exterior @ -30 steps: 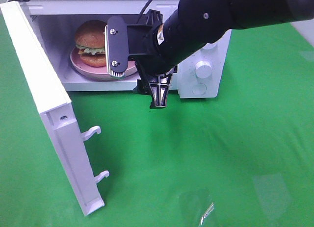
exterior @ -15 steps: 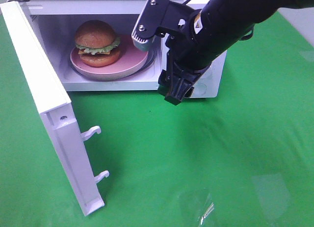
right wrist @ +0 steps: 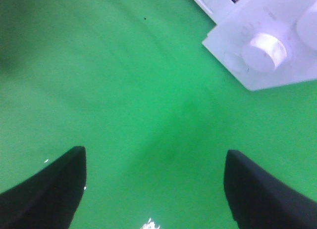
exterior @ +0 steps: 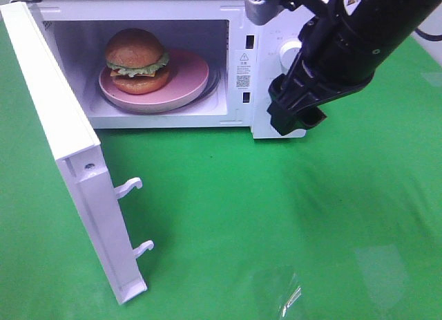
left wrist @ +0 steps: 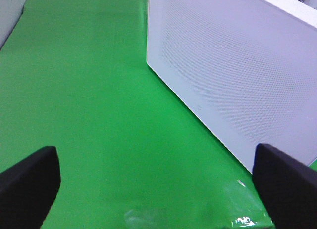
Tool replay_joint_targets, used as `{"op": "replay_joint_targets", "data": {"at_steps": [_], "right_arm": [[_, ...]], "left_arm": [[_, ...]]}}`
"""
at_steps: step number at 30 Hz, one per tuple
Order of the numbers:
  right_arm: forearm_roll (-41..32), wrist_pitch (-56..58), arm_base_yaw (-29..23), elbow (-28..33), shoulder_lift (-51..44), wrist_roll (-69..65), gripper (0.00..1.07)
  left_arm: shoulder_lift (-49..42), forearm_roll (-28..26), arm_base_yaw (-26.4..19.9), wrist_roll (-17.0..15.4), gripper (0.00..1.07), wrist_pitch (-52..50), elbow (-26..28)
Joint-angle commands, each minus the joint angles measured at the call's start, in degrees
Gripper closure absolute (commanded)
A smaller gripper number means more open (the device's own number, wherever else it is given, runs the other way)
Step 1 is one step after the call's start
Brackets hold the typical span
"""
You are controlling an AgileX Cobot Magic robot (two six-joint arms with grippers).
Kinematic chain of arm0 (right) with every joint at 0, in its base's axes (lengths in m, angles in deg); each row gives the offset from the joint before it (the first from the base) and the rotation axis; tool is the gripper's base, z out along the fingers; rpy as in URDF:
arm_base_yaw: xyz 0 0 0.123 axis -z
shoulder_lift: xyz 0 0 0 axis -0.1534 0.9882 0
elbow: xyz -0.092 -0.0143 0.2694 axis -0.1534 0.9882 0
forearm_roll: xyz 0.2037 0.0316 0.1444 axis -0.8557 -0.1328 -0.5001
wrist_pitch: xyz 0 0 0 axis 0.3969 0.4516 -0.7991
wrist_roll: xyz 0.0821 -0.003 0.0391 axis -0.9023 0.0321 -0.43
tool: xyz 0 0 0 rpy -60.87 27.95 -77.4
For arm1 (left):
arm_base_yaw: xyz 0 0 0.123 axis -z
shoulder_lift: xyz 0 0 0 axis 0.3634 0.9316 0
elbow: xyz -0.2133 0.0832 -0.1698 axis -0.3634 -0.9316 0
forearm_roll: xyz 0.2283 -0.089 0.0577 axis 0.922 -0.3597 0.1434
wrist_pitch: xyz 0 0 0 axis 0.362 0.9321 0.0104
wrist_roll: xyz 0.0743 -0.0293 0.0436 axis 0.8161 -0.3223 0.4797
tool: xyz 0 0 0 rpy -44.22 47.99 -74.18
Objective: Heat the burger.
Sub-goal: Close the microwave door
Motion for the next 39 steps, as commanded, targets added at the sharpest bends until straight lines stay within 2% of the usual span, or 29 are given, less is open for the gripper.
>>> {"op": "replay_joint_targets", "data": {"at_steps": [1, 5, 9, 11, 12, 13, 18, 24, 27, 31, 36, 39], "right_arm": [[0.46, 4.53, 0.23, 0.23, -1.72, -2.69, 0.33], [0.69, 13.75, 0.23, 0.92, -4.76, -4.13, 0.33], [0.80, 13.98, 0.23, 2.52, -6.02, -4.47, 0.33], [0.80, 13.35, 0.23, 6.59, -9.00, -4.81, 0.33], [0.80, 13.35, 0.23, 6.59, -9.00, -4.81, 0.33], [0.80, 13.06, 0.23, 10.49, -12.43, -6.02, 0.33], [0.74, 13.01, 0.23, 13.75, -15.76, -7.62, 0.33], [0.69, 12.89, 0.23, 20.91, -27.67, -10.43, 0.33], [0.69, 12.89, 0.23, 21.72, -29.28, -10.54, 0.33], [0.86, 11.86, 0.23, 26.64, -37.13, -12.72, 0.33], [0.86, 11.86, 0.23, 28.53, -39.65, -14.27, 0.33], [0.63, 10.31, 2.58, 30.65, -43.26, -14.95, 0.33]], "left_arm": [[-0.80, -0.40, 0.17, -0.34, 0.09, -0.63, -0.11], [-0.80, -0.40, 0.17, -0.34, 0.09, -0.63, -0.11], [-0.80, -0.40, 0.17, -0.34, 0.09, -0.63, -0.11], [-0.80, -0.40, 0.17, -0.34, 0.09, -0.63, -0.11], [-0.80, -0.40, 0.17, -0.34, 0.09, -0.63, -0.11], [-0.80, -0.40, 0.17, -0.34, 0.09, -0.63, -0.11], [-0.80, -0.40, 0.17, -0.34, 0.09, -0.63, -0.11], [-0.80, -0.40, 0.17, -0.34, 0.09, -0.63, -0.11], [-0.80, -0.40, 0.17, -0.34, 0.09, -0.63, -0.11], [-0.80, -0.40, 0.17, -0.34, 0.09, -0.63, -0.11], [-0.80, -0.40, 0.17, -0.34, 0.09, -0.63, -0.11], [-0.80, -0.40, 0.17, -0.34, 0.09, -0.63, -0.11]]}}
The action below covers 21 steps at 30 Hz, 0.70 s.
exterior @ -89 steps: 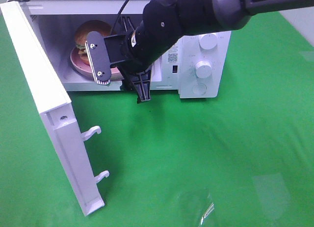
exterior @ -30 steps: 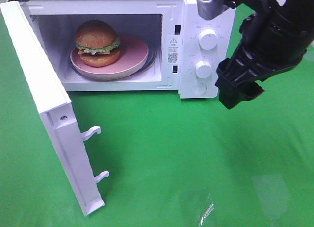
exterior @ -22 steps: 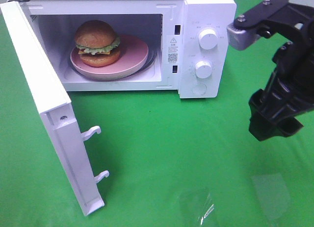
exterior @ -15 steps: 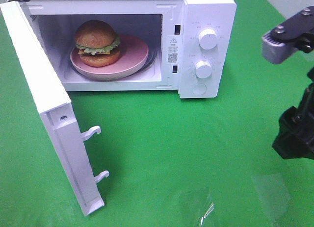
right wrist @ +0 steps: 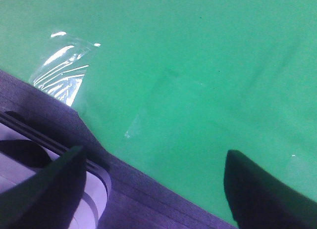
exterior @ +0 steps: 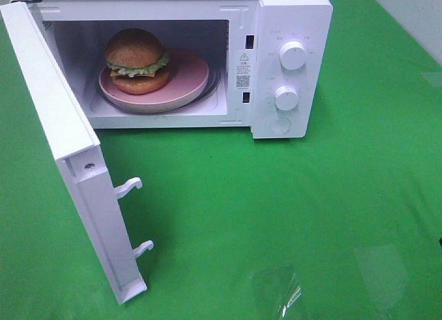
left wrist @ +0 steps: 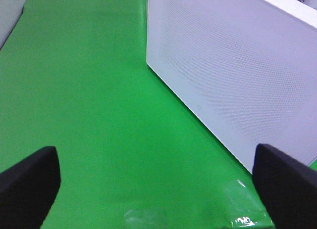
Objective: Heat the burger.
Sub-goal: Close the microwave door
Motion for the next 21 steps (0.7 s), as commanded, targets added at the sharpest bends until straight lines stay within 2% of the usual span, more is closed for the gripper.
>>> {"op": "replay_joint_targets", "data": {"at_steps": [1, 4, 5, 6, 7, 17, 21], "right_arm": [[0.06, -2.35, 4.76, 2.18, -4.13, -0.46, 0.33], [0.06, -2.75, 6.07, 2.52, -5.10, -0.11, 0.33], [0.06, -3.27, 9.22, 3.04, -7.68, 0.34, 0.33], [0.06, -3.27, 9.22, 3.04, -7.68, 0.34, 0.33], [0.06, -3.55, 11.80, 3.61, -10.31, 0.46, 0.33], [-0.86, -4.07, 21.66, 6.65, -23.09, 0.23, 0.33], [-3.90, -4.07, 26.30, 8.14, -29.22, 1.60, 0.33]], "left_arm": [[-0.80, -0.40, 0.17, -0.34, 0.09, -0.63, -0.11], [-0.80, -0.40, 0.17, -0.34, 0.09, -0.63, -0.11], [-0.80, -0.40, 0.17, -0.34, 0.09, -0.63, -0.11], [-0.80, -0.40, 0.17, -0.34, 0.09, -0.63, -0.11], [-0.80, -0.40, 0.17, -0.34, 0.09, -0.63, -0.11], [-0.80, -0.40, 0.17, -0.34, 0.09, -0.63, -0.11], [-0.80, -0.40, 0.17, -0.34, 0.09, -0.63, -0.11]]}}
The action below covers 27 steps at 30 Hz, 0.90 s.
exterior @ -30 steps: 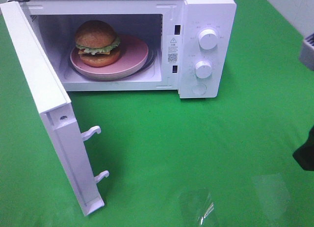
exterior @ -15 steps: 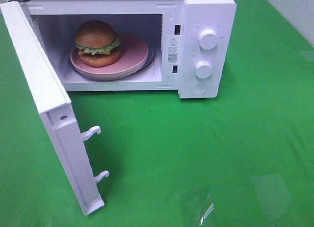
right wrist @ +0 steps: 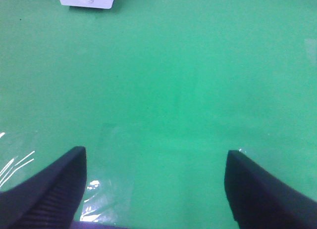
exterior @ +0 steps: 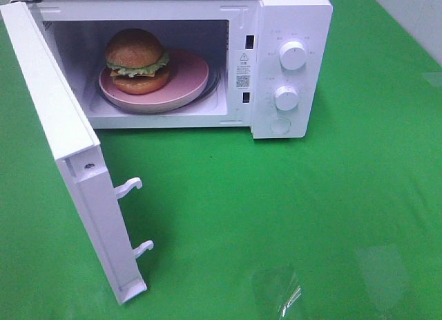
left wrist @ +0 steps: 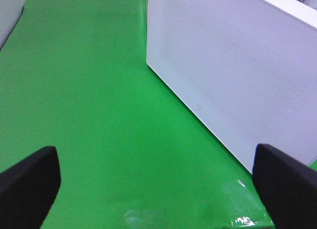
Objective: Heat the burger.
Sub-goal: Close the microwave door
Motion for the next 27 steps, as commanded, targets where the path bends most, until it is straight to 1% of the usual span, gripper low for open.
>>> {"op": "replay_joint_targets", "data": {"at_steps": [1, 2, 3, 4, 14, 16, 27], "right_arm": [[-1.89, -0.29, 2.23, 0.92, -3.15, 1.49, 0.33], [-3.04, -0.46, 3.50, 1.60, -5.61, 2.18, 0.33], [-3.04, -0.46, 3.50, 1.60, -5.61, 2.18, 0.33], [-3.27, -0.23, 4.35, 2.23, -7.56, 2.29, 0.33], [-2.23, 0.06, 7.05, 2.46, -15.87, 2.52, 0.34], [-2.12, 0.11, 8.19, 2.46, -19.08, 2.75, 0.34], [-2.75, 0.06, 9.00, 2.58, -20.51, 4.07, 0.34]], "left_arm": [[-0.80, -0.40, 0.17, -0.34, 0.09, -0.63, -0.11], [-0.80, -0.40, 0.17, -0.34, 0.09, -0.63, -0.11], [-0.80, -0.40, 0.17, -0.34, 0.09, -0.63, -0.11], [-0.80, -0.40, 0.17, -0.34, 0.09, -0.63, -0.11], [-0.80, -0.40, 0.17, -0.34, 0.09, -0.63, -0.11], [-0.80, -0.40, 0.17, -0.34, 0.09, -0.63, -0.11], [-0.74, -0.40, 0.17, -0.34, 0.09, -0.63, -0.11]]}}
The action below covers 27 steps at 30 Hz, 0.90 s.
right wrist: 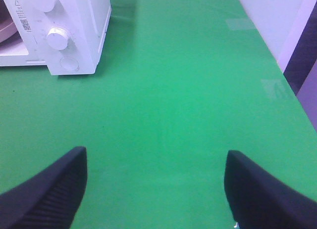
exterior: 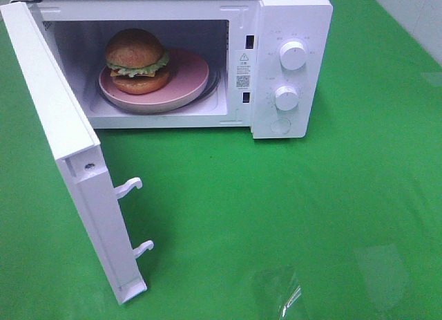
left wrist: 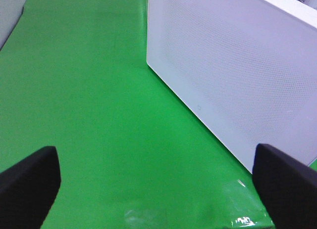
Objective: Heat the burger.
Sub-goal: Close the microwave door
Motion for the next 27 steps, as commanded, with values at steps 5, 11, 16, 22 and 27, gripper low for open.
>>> {"op": "replay_joint_targets", "data": {"at_steps": [5, 11, 16, 22, 27], "right_arm": [[-0.17, -0.46, 0.34, 0.17, -1.49, 0.69, 0.34], [-0.17, -0.46, 0.34, 0.17, -1.49, 0.69, 0.34], [-0.17, -0.46, 0.34, 0.17, -1.49, 0.69, 0.34], [-0.17, -0.46, 0.34, 0.17, -1.49, 0.69, 0.34], [-0.17, -0.46, 0.34, 0.17, -1.49, 0.69, 0.34]], "left_arm": [[-0.74, -0.40, 0.17, -0.29, 0.09, -0.63, -0.11], [-0.74, -0.40, 0.17, -0.29, 0.09, -0.63, -0.11], [-0.74, -0.40, 0.17, -0.29, 0.09, -0.63, -0.11], [-0.74, -0.40, 0.17, -0.29, 0.09, -0.63, -0.11], [-0.74, -0.40, 0.17, -0.29, 0.09, -0.63, -0.11]]}}
